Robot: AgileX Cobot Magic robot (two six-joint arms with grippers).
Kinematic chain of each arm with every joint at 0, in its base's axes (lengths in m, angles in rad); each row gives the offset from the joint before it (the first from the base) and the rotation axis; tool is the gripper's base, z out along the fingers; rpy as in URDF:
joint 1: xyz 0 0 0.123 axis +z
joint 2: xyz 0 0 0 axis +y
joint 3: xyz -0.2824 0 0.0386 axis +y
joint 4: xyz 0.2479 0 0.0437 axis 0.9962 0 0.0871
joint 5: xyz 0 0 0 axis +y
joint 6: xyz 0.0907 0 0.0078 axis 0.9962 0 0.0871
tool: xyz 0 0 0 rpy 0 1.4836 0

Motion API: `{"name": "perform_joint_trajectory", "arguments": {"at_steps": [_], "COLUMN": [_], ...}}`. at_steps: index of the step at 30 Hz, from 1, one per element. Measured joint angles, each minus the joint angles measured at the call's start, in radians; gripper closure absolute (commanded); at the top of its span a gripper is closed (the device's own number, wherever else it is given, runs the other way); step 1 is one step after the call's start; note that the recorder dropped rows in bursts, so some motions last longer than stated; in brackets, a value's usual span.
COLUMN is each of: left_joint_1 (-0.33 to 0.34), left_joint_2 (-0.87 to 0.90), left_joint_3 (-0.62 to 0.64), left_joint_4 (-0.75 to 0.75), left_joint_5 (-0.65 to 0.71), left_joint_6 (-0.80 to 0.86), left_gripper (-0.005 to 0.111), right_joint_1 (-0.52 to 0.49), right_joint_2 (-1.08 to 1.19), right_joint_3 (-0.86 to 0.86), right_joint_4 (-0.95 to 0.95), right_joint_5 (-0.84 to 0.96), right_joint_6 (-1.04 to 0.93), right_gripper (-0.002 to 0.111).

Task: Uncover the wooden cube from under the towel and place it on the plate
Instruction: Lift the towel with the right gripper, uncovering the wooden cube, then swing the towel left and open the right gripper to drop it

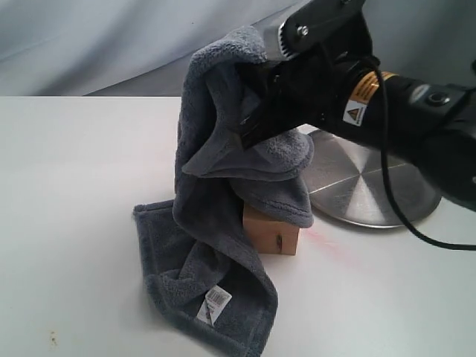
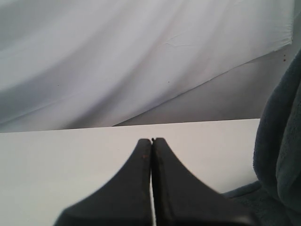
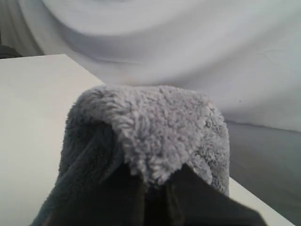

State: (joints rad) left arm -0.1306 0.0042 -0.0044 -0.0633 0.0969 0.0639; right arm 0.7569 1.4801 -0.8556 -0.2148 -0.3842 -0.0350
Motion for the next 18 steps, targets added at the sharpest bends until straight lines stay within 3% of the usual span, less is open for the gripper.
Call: {"name": "perform_joint_trajectory", "arguments": {"at_steps": [7, 18], "left_joint_1": [0.000, 0.000], "left_joint_2": [0.000, 0.000], "left_joint_3": [0.000, 0.000], "left_joint_4": [0.000, 0.000], "left_joint_5": [0.000, 0.000], "left_joint_6": [0.000, 0.000], "left_gripper": [0.107, 0.107], "right_joint_1": [0.000, 0.000], "right_joint_2": [0.167, 0.281], "right_joint_3": [-0.019, -0.316], "right_joint_4": [0.265, 0.283], "right_joint_5": [-0.265, -0.134], "right_joint_6": [-0.190, -0.224], "right_gripper": [0.108, 0.108]}}
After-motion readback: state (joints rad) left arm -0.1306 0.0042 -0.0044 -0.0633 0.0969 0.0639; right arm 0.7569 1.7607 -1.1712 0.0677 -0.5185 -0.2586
